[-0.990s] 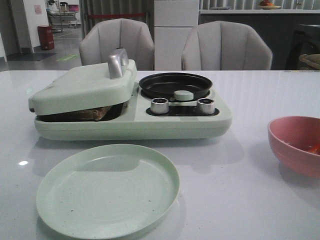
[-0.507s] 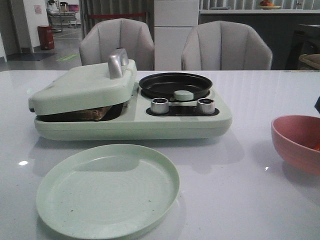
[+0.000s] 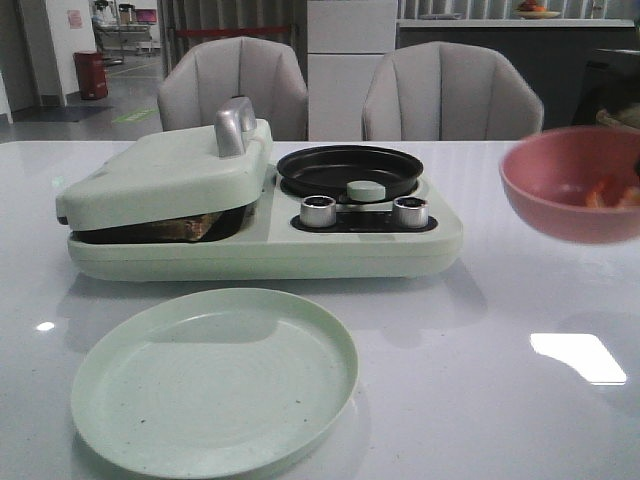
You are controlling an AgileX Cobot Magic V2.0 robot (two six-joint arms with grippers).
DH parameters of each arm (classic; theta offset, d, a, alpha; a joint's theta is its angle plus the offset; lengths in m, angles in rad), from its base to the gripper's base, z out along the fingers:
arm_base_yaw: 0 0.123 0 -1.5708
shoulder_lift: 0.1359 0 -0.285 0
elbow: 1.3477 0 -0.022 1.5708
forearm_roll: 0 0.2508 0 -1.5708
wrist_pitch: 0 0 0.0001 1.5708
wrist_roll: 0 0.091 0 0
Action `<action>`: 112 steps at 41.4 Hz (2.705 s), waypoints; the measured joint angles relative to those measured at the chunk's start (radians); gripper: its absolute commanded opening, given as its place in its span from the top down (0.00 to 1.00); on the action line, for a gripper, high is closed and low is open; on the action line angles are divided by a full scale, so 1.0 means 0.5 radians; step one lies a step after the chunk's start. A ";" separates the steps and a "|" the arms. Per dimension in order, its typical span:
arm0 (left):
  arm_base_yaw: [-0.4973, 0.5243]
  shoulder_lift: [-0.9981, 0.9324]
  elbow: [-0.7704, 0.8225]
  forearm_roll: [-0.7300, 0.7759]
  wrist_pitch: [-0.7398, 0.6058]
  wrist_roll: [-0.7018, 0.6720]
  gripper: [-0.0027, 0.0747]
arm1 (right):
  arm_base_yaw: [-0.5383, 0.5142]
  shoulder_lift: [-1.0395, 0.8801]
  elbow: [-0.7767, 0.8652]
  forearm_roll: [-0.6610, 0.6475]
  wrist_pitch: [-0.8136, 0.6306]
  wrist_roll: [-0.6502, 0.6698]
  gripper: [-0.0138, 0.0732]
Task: Make breakfast with bread and shrimp
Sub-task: 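Grasp the pink bowl rim with the right gripper and lift it, then tilt the pink bowl over the frying pan to pour the shrimp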
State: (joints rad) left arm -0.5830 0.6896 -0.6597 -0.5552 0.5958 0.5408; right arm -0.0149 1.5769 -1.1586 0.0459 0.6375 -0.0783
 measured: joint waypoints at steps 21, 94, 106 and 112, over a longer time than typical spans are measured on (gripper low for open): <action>0.000 0.000 0.000 0.000 0.000 0.001 0.84 | 0.698 0.364 -1.021 -1.161 0.099 0.444 0.79; 0.000 0.000 0.008 0.031 -0.029 0.005 0.84 | 1.293 1.370 -1.720 -3.535 0.683 1.508 0.79; 0.000 0.000 0.008 0.031 -0.034 0.005 0.84 | 1.293 1.487 -1.720 -3.522 0.700 1.500 0.79; 0.000 0.000 0.008 0.031 -0.039 0.005 0.84 | 1.296 1.498 -1.724 -3.522 0.726 1.396 0.79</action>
State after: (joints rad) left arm -0.5830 0.6896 -0.6559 -0.5398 0.5765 0.5433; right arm 0.6331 2.3258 -2.0208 -1.7150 1.0007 0.6198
